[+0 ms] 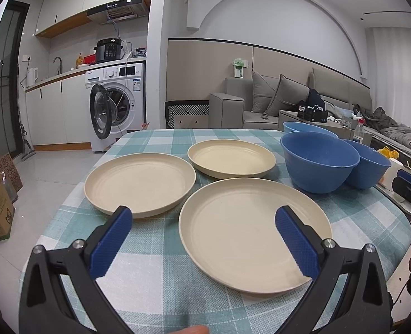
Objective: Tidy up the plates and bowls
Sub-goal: 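Move both tools forward over the table toward the cream plates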
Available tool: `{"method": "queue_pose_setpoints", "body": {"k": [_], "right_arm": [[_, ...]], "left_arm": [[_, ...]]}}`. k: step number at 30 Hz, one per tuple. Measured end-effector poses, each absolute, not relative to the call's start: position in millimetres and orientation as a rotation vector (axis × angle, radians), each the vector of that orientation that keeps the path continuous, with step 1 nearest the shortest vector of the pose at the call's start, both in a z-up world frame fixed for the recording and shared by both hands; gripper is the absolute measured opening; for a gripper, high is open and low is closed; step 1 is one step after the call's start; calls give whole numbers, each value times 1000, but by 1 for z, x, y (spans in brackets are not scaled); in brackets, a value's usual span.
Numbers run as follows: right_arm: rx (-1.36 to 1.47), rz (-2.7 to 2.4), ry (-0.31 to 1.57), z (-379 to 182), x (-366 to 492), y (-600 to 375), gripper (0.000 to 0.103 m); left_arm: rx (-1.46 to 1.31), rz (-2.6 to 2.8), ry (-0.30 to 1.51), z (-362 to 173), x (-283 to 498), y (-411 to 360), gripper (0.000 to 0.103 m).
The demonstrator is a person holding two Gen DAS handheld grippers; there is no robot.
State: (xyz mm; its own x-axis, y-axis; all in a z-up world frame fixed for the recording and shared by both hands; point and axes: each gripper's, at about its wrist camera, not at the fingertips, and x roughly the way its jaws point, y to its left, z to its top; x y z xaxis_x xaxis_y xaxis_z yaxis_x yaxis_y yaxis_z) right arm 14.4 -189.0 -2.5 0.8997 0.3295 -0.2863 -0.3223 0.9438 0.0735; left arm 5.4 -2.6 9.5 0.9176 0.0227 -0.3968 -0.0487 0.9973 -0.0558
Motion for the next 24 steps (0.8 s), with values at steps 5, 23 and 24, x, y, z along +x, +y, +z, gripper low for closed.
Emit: {"method": "queue_pose_setpoints", "body": {"k": [5, 23, 24], "right_arm": [[67, 344, 327, 6, 20, -195, 103], [14, 386, 275, 78, 12, -186, 103], [5, 389, 276, 83, 13, -184, 103]], "left_arm": [[-54, 36, 397, 18, 3, -2, 103], [-104, 29, 368, 69, 9, 16, 103], [-104, 31, 369, 72, 9, 16, 103]]}}
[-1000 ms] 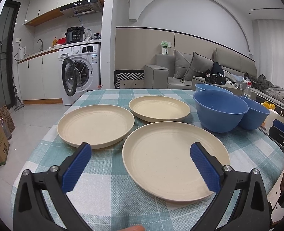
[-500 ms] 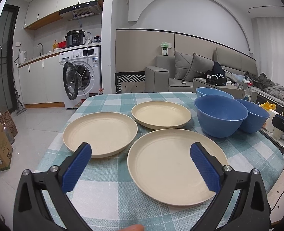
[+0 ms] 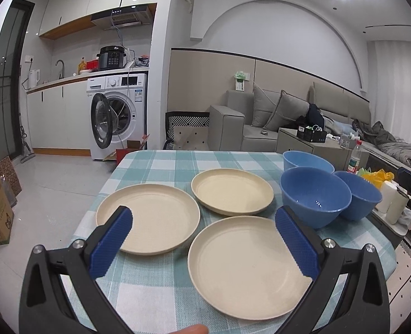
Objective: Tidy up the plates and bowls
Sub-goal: 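Move both tools forward over the table toward the cream plates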
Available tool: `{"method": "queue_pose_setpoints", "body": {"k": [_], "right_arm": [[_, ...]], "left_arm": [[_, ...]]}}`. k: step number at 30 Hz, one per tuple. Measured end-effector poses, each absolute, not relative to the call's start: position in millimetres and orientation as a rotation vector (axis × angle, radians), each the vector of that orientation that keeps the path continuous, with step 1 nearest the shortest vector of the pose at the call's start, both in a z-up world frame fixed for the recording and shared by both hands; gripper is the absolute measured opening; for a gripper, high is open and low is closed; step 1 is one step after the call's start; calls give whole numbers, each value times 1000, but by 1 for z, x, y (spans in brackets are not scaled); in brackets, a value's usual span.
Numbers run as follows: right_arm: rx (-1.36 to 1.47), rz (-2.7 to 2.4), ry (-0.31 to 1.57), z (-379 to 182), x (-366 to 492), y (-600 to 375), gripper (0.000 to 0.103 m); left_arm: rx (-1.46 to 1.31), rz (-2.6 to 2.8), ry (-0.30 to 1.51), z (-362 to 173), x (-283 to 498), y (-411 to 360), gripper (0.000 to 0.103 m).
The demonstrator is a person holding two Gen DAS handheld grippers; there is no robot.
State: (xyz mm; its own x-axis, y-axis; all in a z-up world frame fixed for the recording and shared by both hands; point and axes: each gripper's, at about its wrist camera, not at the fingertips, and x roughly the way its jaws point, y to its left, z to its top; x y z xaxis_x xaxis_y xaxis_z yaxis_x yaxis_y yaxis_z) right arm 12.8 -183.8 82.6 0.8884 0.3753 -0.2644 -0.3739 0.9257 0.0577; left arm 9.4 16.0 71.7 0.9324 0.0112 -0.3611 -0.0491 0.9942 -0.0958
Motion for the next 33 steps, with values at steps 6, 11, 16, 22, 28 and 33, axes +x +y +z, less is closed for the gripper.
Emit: {"method": "queue_pose_setpoints", "body": {"k": [6, 11, 16, 22, 28, 33], "right_arm": [[-27, 405, 286, 107, 20, -175, 103], [-87, 422, 283, 120, 24, -162, 103], [-117, 448, 289, 131, 30, -149, 103], [-101, 479, 311, 148, 44, -144, 103], [-111, 476, 313, 165, 59, -143, 103], [-104, 488, 343, 175, 78, -143, 103]], "left_arm": [[-92, 52, 369, 90, 20, 19, 103], [-79, 63, 376, 101, 30, 21, 103], [-78, 72, 383, 106, 39, 24, 103], [-62, 65, 394, 114, 50, 21, 103], [-20, 65, 385, 121, 60, 17, 103], [8, 57, 395, 123, 70, 13, 103]]}}
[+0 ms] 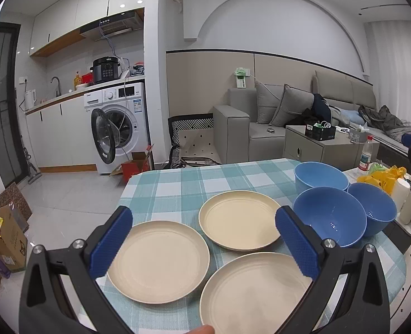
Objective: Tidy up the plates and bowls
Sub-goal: 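Move both tools forward over the table toward the cream plates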
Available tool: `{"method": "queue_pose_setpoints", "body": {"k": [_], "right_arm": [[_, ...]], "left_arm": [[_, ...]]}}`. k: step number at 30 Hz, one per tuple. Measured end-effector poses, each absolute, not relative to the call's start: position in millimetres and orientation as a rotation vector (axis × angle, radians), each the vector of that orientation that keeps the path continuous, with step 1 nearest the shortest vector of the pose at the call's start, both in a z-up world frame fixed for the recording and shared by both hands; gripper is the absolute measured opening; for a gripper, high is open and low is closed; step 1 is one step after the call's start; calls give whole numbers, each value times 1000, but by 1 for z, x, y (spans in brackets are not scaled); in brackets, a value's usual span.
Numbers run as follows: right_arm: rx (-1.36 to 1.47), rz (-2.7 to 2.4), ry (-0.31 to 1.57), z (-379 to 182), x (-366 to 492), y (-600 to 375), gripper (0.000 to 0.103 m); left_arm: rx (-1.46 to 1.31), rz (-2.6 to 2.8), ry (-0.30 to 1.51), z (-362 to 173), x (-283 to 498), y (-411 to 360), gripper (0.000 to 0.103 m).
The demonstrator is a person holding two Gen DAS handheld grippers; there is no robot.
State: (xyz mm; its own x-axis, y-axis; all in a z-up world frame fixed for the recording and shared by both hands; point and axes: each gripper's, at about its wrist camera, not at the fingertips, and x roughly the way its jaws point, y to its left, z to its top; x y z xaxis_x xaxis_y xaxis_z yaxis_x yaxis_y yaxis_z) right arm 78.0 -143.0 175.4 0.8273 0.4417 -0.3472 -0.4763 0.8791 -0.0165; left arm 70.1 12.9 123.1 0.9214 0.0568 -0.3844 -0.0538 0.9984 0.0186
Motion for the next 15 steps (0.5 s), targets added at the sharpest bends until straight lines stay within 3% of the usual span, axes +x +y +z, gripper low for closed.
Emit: {"method": "queue_pose_setpoints", "body": {"k": [15], "right_arm": [[-112, 500, 412, 178, 130, -130, 103]], "left_arm": [[-1, 56, 427, 127, 110, 18, 103]]}}
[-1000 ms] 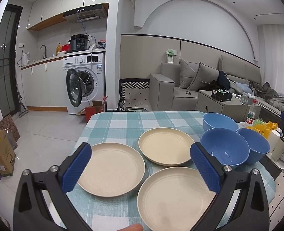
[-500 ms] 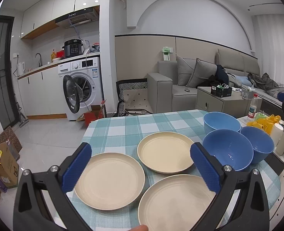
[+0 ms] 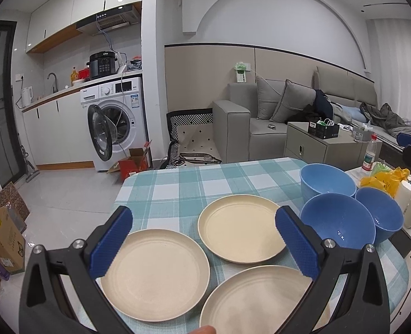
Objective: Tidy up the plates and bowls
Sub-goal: 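Move both tools forward over the table toward the cream plates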
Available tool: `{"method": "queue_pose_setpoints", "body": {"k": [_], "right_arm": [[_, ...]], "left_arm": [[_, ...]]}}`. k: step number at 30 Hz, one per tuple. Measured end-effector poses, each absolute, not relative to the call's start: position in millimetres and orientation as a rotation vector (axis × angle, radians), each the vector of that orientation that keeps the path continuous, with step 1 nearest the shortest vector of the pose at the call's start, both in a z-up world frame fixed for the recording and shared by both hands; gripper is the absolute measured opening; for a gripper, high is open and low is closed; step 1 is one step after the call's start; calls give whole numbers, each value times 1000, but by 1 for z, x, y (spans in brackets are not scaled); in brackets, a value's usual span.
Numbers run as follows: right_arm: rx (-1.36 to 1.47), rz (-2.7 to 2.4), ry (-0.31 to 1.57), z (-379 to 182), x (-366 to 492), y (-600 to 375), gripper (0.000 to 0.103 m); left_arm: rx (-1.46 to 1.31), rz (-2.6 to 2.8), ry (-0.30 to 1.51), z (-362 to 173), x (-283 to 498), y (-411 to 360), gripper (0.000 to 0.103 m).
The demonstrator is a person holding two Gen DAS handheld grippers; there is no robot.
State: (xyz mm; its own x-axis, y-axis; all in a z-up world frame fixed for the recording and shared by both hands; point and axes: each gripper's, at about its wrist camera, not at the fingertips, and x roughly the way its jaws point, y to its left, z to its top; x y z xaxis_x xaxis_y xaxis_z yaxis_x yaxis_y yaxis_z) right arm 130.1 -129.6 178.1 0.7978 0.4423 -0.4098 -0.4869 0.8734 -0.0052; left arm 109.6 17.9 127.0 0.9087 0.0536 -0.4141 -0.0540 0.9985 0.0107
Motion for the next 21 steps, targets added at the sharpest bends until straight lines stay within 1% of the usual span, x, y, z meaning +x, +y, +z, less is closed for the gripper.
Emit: {"method": "queue_pose_setpoints", "body": {"k": [21], "right_arm": [[-107, 515, 514, 182, 210, -105, 103]], "left_arm": [[-14, 74, 490, 126, 162, 30, 103]]}}
